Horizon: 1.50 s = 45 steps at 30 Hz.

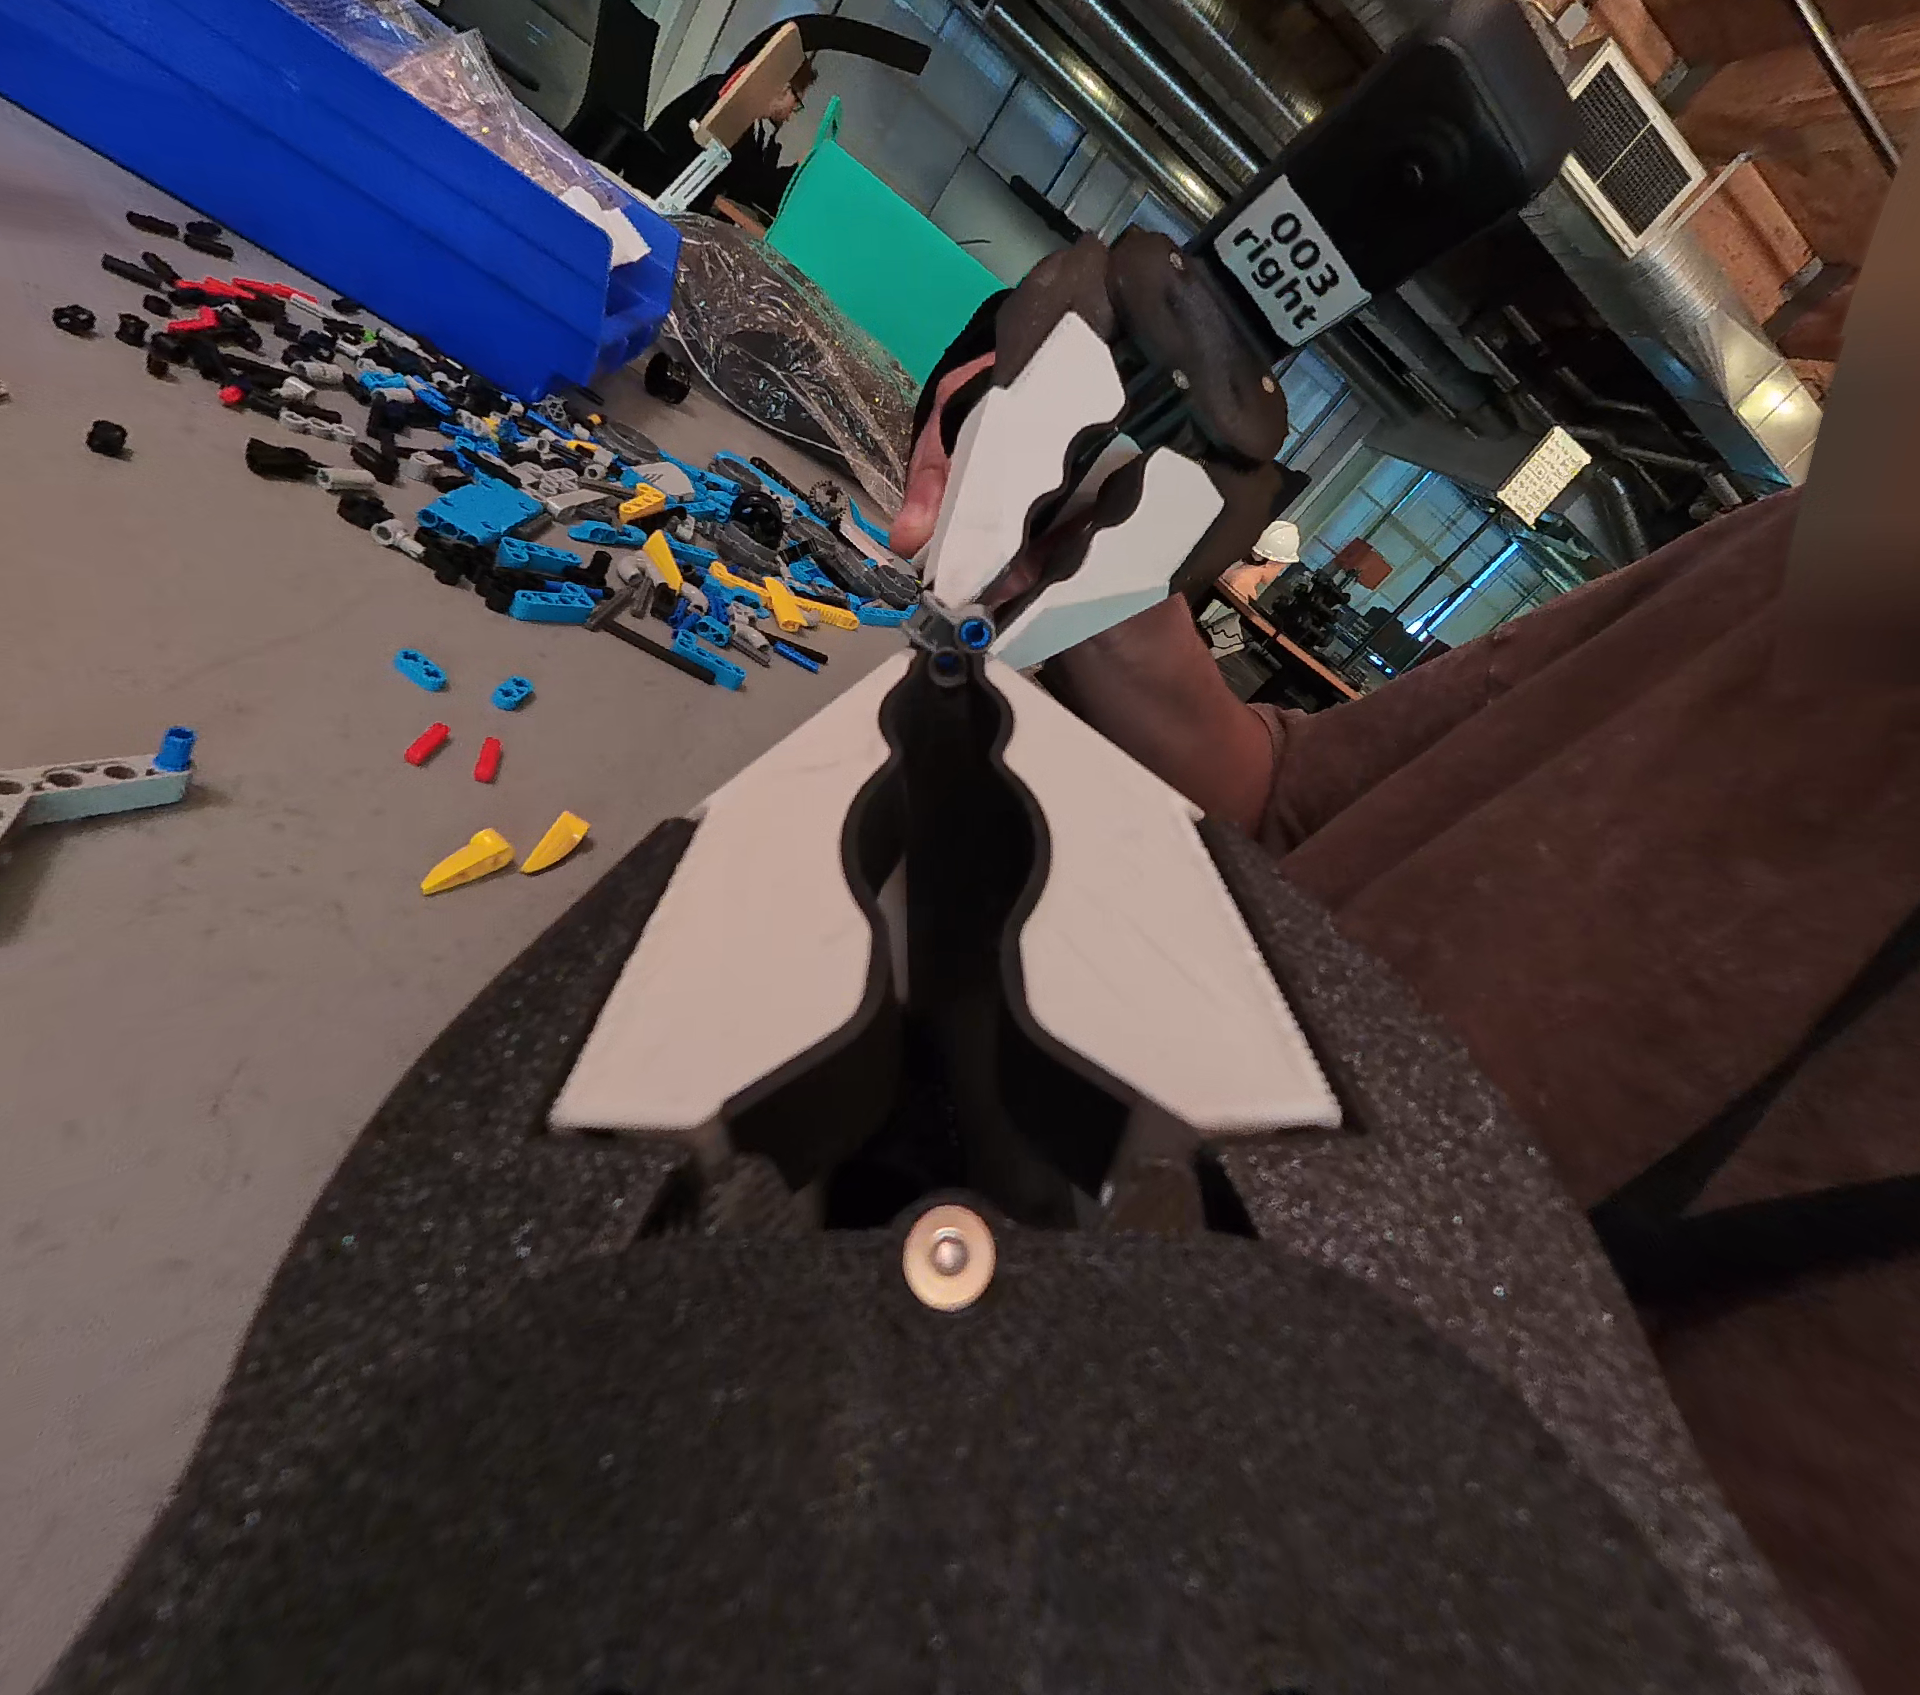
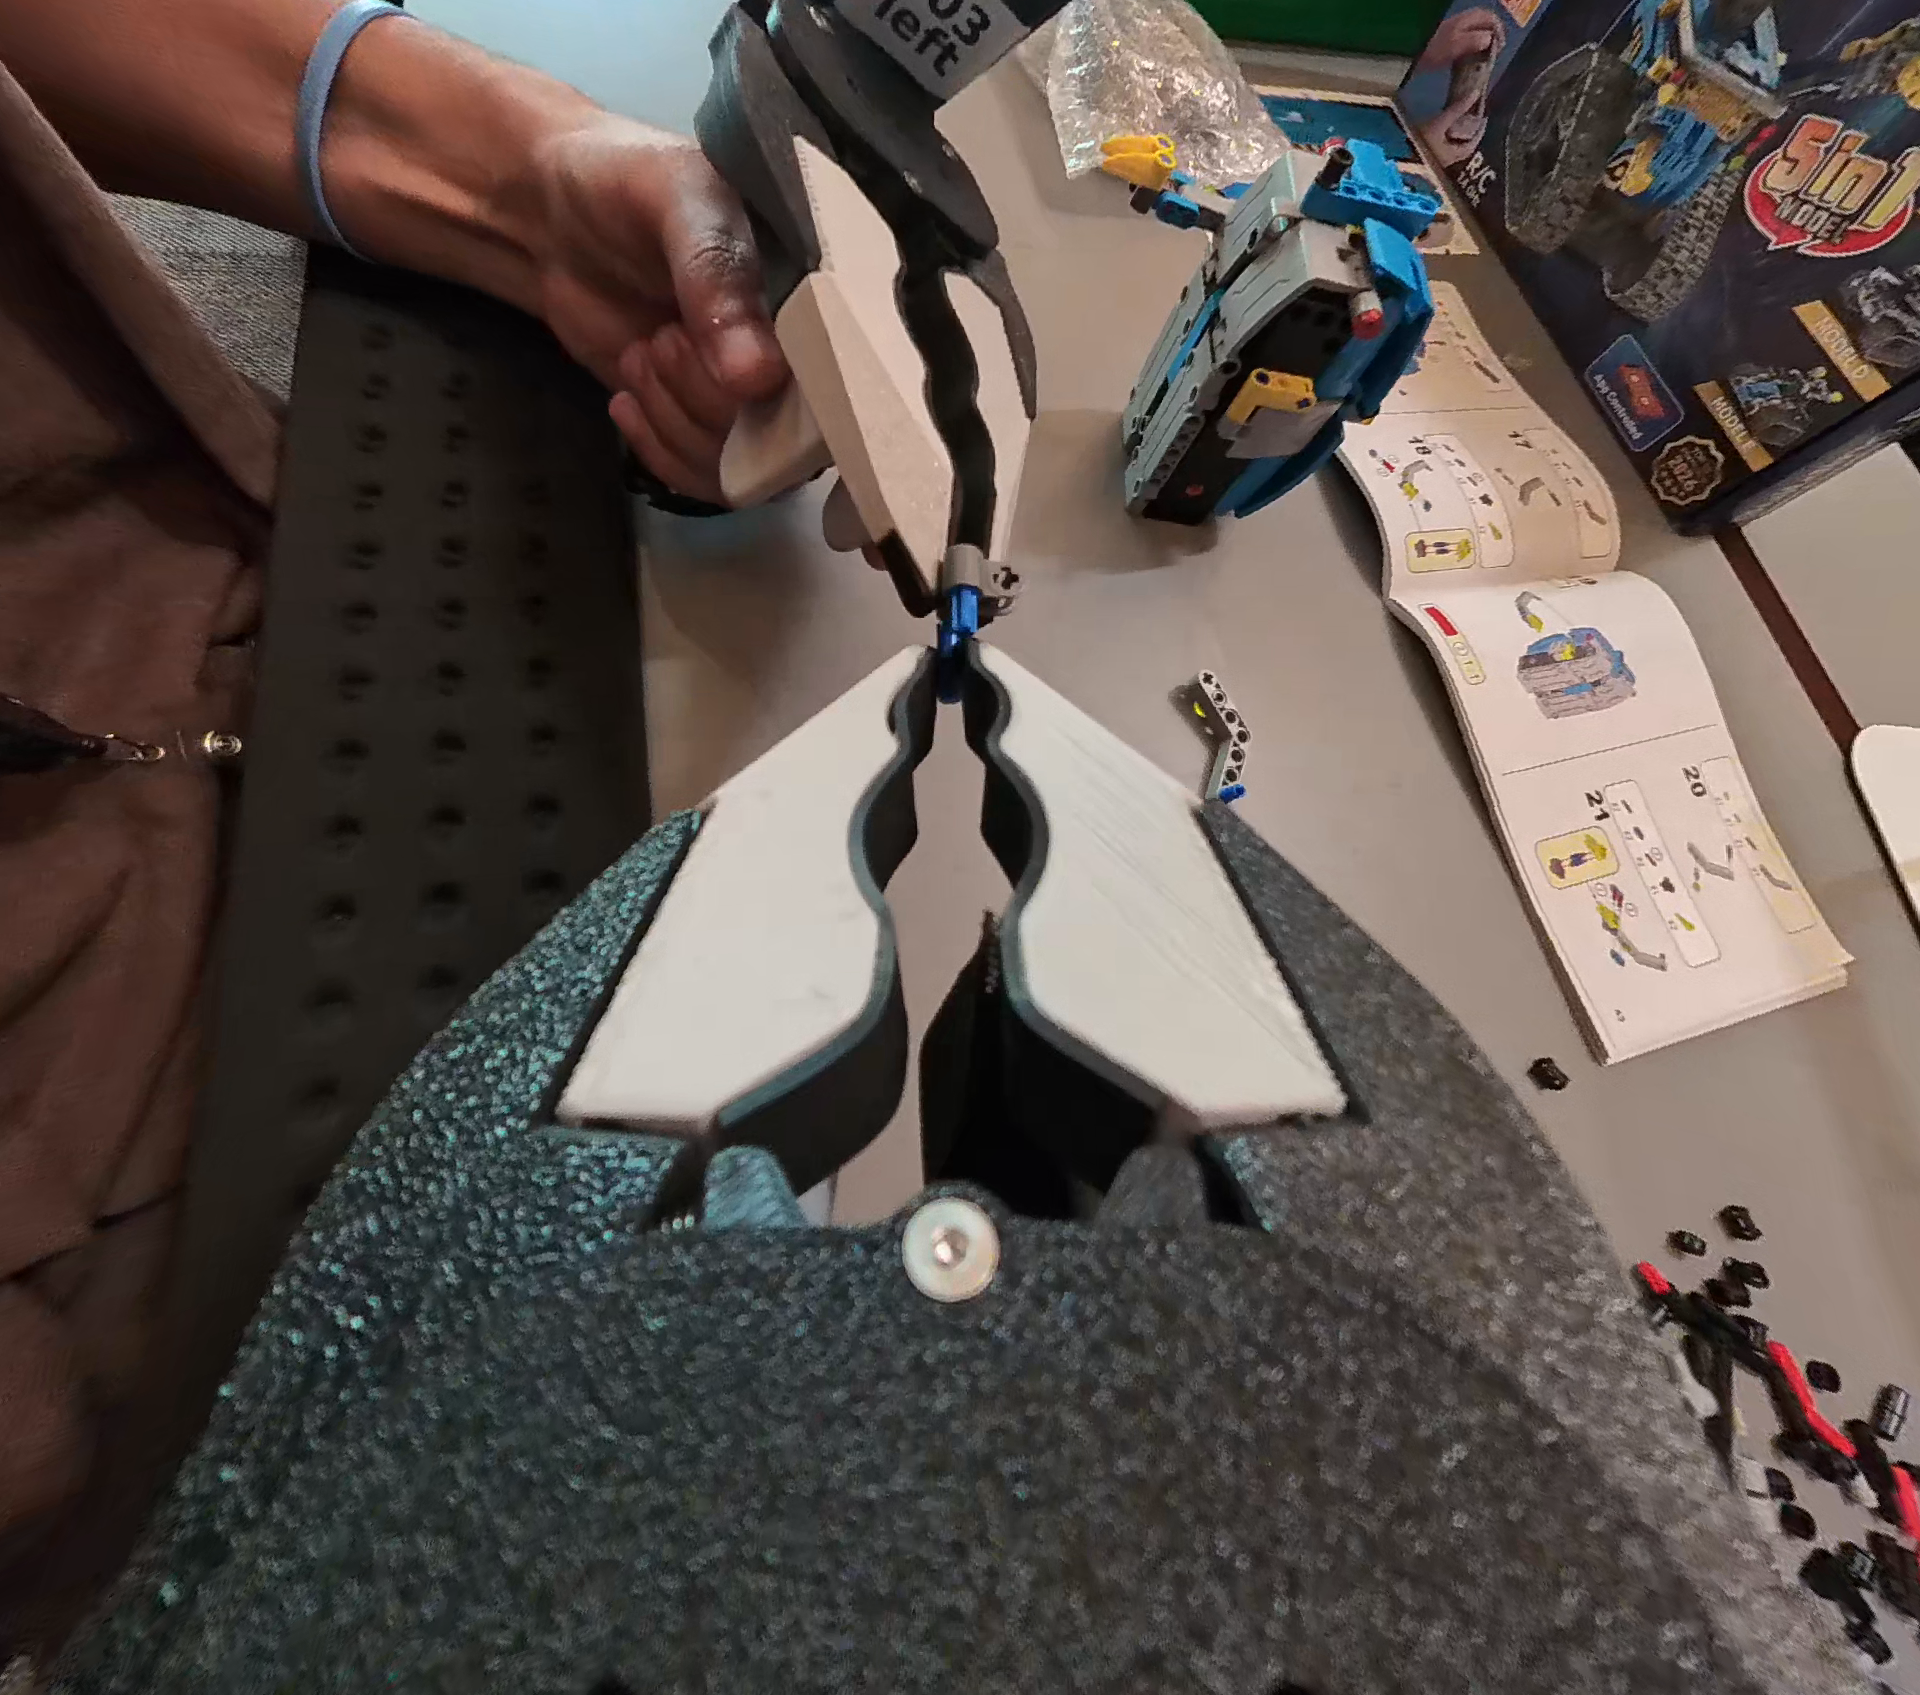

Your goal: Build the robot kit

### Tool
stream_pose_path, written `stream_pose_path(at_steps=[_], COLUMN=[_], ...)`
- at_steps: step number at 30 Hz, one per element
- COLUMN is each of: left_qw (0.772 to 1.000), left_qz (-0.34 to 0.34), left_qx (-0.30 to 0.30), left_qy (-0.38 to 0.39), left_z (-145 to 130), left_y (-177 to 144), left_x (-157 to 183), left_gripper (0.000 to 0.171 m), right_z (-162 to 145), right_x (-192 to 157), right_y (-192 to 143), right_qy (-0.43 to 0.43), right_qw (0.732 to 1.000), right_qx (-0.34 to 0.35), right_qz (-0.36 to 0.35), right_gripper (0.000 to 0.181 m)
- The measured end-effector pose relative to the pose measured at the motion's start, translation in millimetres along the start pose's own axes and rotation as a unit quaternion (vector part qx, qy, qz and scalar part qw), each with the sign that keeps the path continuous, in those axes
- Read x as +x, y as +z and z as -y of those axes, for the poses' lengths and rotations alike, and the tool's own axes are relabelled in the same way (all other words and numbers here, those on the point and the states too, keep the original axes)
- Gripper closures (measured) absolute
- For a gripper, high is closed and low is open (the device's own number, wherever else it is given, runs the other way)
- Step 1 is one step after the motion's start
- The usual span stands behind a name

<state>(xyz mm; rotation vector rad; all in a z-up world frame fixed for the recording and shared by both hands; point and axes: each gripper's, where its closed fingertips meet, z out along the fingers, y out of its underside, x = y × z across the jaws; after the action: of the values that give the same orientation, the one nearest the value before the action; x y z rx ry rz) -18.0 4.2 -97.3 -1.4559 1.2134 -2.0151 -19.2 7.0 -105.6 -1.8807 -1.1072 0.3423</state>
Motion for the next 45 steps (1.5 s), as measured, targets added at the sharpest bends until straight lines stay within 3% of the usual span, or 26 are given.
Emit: stream_pose_path(at_steps=[14, 25, 45], left_qw=[0.998, 0.999, 0.999], left_qz=[0.015, -0.01, -0.006], left_qx=[-0.023, 0.049, 0.041], left_qy=[0.049, -0.016, -0.016], left_z=[-6.6, 15.5, 12.3], left_y=[3.9, -4.1, -3.2], left_x=[1.8, 1.8, 0.4], left_gripper=[0.165, 0.166, 0.166], right_z=[-1.3, 15.0, 14.3], right_x=[-5.5, 6.6, 7.8], right_y=[-3.3, -1.3, -0.6], right_qy=[0.153, 0.157, 0.156], right_qw=[0.978, 0.976, 0.978], right_qx=[0.056, 0.116, 0.112], right_qz=[0.13, 0.099, 0.087], right_gripper=[0.177, 0.177, 0.177])
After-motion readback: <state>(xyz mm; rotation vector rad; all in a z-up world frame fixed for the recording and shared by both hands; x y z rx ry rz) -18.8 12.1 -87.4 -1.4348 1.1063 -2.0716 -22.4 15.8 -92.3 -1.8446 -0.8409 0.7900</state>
